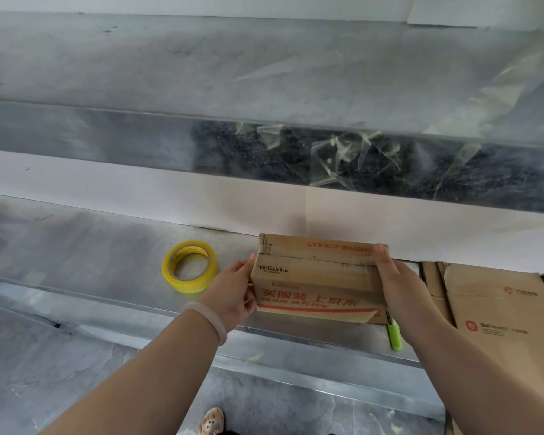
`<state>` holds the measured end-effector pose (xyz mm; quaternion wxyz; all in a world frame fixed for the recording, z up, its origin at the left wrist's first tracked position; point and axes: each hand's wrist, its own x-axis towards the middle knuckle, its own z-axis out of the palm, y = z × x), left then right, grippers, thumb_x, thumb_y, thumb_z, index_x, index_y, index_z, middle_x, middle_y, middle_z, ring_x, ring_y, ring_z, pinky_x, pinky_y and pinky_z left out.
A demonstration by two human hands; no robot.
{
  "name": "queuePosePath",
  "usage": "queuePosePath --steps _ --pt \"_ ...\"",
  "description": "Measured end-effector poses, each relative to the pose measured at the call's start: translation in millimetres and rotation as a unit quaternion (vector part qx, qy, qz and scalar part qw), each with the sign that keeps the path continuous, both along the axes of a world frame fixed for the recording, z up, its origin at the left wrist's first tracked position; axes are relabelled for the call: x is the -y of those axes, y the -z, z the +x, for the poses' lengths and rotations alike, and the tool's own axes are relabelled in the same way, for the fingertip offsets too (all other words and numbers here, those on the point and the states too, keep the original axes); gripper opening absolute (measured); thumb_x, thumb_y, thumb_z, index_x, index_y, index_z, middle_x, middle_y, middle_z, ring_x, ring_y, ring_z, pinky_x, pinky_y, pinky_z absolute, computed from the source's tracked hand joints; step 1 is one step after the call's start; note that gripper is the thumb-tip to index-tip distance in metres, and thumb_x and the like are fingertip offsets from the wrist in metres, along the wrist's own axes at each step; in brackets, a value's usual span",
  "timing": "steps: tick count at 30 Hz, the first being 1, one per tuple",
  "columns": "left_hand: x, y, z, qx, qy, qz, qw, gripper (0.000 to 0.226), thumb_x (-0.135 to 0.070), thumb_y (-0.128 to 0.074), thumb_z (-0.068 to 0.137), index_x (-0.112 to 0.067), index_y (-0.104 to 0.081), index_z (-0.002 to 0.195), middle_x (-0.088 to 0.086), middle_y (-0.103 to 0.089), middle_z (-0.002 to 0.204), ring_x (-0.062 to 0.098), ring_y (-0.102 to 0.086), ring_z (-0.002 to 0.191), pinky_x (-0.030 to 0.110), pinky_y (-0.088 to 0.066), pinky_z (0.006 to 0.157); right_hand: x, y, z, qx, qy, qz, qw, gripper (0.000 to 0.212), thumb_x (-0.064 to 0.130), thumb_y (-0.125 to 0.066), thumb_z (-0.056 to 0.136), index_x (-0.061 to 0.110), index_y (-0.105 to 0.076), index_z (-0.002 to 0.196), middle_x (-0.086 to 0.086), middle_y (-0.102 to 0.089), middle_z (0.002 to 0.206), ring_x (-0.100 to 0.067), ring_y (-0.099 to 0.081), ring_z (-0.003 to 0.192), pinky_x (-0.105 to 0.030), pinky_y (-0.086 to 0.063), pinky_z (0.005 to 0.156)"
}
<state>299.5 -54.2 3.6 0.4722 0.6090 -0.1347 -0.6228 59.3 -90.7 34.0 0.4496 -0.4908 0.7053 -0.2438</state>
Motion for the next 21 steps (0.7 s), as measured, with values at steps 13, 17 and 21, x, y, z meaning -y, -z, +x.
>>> queuePosePath --steps 13,17,21 --pt "6.1 -32.0 -32.0 0.428 0.040 -0.080 0.899 0.073 -0.057 -0.073 0.072 -0.024 -0.046 0.131 -0.014 -0.060 0.104 0.010 -0.059 0.096 0.029 -0.051 0.084 -8.5 0.0 24.7 0.001 0.034 -0.038 0.999 0.058 0.064 -0.071 0.072 0.024 -0.061 0.113 0.007 -0.067 0.095 -0.010 -0.062 0.081 -0.024 -0.045 0.057" --pt "9.3 -32.4 -28.6 0.440 0.082 -0.088 0.890 0.060 -0.047 -0.063 0.086 -0.023 -0.042 0.137 -0.012 -0.061 0.104 0.010 -0.057 0.092 0.024 -0.046 0.077 -3.3 -0.5 21.1 -0.020 -0.004 -0.043 0.999 0.038 0.054 -0.065 0.085 0.024 -0.063 0.108 0.009 -0.067 0.089 -0.010 -0.061 0.076 -0.023 -0.041 0.053" --pt "10.4 -27.0 -24.1 0.441 0.102 -0.090 0.887 0.063 -0.038 -0.051 0.096 -0.018 -0.026 0.151 0.003 -0.049 0.141 0.022 -0.048 0.125 0.029 -0.041 0.099 1.3 1.9 13.8 -0.039 -0.046 -0.033 0.998 0.035 0.050 -0.052 0.095 0.022 -0.063 0.113 0.004 -0.067 0.094 -0.015 -0.063 0.082 -0.025 -0.044 0.059"
